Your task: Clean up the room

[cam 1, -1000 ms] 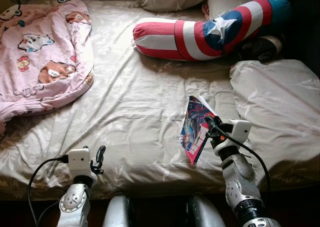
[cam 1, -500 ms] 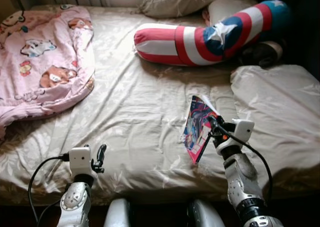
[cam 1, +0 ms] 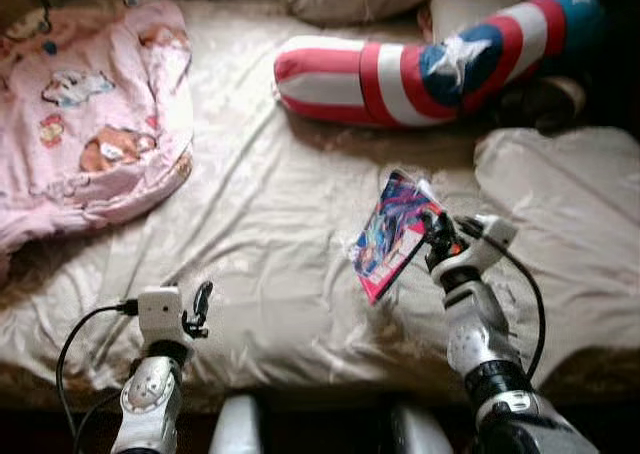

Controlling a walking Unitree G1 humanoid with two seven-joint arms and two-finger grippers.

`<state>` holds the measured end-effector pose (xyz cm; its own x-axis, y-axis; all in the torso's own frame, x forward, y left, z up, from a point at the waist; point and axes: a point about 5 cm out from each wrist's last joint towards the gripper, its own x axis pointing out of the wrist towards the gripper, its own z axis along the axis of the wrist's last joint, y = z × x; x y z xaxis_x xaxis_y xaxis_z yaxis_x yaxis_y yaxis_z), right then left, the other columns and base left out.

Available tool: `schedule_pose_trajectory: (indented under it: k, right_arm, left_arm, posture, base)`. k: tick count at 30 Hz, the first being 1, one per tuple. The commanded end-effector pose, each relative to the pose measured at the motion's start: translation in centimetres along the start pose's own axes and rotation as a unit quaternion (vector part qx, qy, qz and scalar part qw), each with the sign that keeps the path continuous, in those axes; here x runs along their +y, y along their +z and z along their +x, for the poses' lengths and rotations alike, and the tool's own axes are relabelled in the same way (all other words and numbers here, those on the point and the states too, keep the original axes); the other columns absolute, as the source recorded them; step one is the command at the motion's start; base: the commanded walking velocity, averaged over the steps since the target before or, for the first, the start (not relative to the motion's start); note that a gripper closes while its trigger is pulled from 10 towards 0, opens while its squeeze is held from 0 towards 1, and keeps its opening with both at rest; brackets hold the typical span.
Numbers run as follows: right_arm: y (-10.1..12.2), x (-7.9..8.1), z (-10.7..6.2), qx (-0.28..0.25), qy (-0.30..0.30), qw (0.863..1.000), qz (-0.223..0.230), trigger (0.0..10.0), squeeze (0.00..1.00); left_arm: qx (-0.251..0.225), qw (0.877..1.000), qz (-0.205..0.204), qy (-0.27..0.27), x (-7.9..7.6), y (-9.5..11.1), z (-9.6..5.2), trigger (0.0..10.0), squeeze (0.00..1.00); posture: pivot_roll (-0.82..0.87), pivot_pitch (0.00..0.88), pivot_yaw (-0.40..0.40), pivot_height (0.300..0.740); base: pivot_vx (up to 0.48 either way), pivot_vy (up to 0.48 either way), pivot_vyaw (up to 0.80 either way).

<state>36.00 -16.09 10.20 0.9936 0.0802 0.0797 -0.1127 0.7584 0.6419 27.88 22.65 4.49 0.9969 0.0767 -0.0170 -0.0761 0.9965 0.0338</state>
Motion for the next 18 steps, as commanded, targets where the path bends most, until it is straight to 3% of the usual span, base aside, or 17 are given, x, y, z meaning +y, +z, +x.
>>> schedule_pose_trajectory:
  k: [1,3,7,14,18]
  right_arm:
    - [0.1,0.0,0.4,0.002,0.000,0.999,0.040,10.0,0.00]
    - [0.2,0.3,0.9,0.006,0.004,0.996,0.089,10.0,0.00]
    - [0.9,0.2,1.3,-0.011,-0.010,0.993,0.115,10.0,0.00]
    - [1.2,-2.4,0.6,-0.031,-0.090,0.969,0.230,10.0,0.00]
    - [0.7,-4.7,-0.9,-0.042,-0.156,0.961,0.225,10.0,0.00]
  left_arm:
    - [0.008,1.000,0.006,-0.004,0.2,-0.2,-0.4,10.0,0.00]
    - [0.007,1.000,0.009,-0.004,0.5,-0.2,-0.6,10.0,0.00]
    - [0.002,1.000,0.015,-0.002,1.0,0.1,-0.9,10.0,0.00]
    - [0.003,0.999,0.033,-0.005,2.2,0.3,-2.6,10.0,0.00]
    - [0.011,0.999,0.046,-0.003,3.0,0.5,-4.1,10.0,0.00]
  posture:
    - [0.06,0.202,-0.023,0.622]
    - [0.09,0.211,-0.018,0.622]
    - [0.11,0.232,-0.005,0.622]
    - [0.18,0.284,0.025,0.622]
    - [0.20,0.318,0.051,0.622]
  base:
    - [0.000,0.000,0.00]
    - [0.000,0.000,0.00]
    - [0.000,0.000,0.00]
    - [0.000,0.000,0.00]
    - [0.000,0.000,0.00]
